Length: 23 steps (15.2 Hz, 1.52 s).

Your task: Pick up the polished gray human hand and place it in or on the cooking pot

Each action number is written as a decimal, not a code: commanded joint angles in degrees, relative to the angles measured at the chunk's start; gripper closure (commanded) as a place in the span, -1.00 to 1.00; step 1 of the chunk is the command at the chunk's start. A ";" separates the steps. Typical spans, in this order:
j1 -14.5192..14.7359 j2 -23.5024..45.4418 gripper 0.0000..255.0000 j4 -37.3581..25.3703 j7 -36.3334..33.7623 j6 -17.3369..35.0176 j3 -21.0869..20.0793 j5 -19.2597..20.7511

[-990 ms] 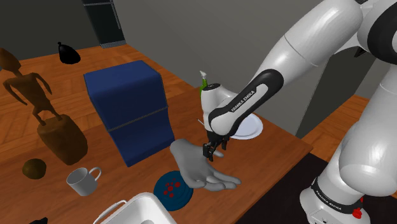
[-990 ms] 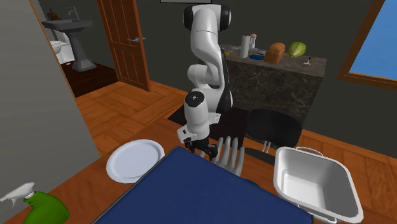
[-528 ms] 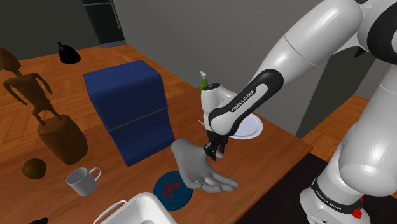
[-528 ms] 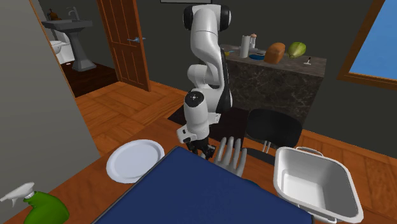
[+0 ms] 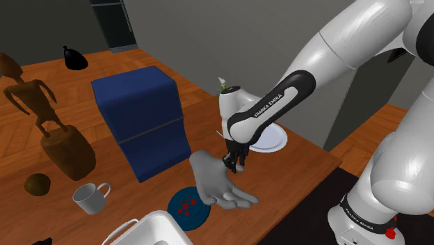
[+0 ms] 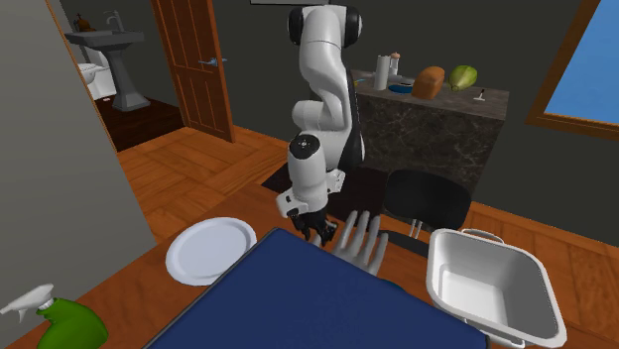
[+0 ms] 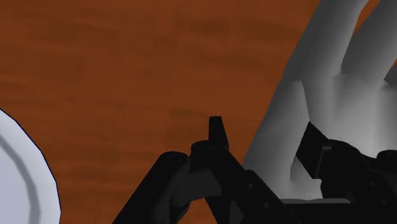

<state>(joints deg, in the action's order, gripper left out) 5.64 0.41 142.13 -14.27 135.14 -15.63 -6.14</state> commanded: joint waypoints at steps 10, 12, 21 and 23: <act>-0.17 -6.90 1.00 -2.62 0.82 -9.31 0.40 -1.33; -0.17 -7.95 1.00 -3.27 0.88 -10.99 0.49 -1.47; -0.20 -11.95 1.00 -6.77 0.98 -18.43 0.96 -1.86; -0.22 -12.68 1.00 -7.68 0.97 -20.06 1.07 -1.90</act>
<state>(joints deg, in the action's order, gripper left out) 5.42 -11.94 135.08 -13.26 115.89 -14.61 -8.01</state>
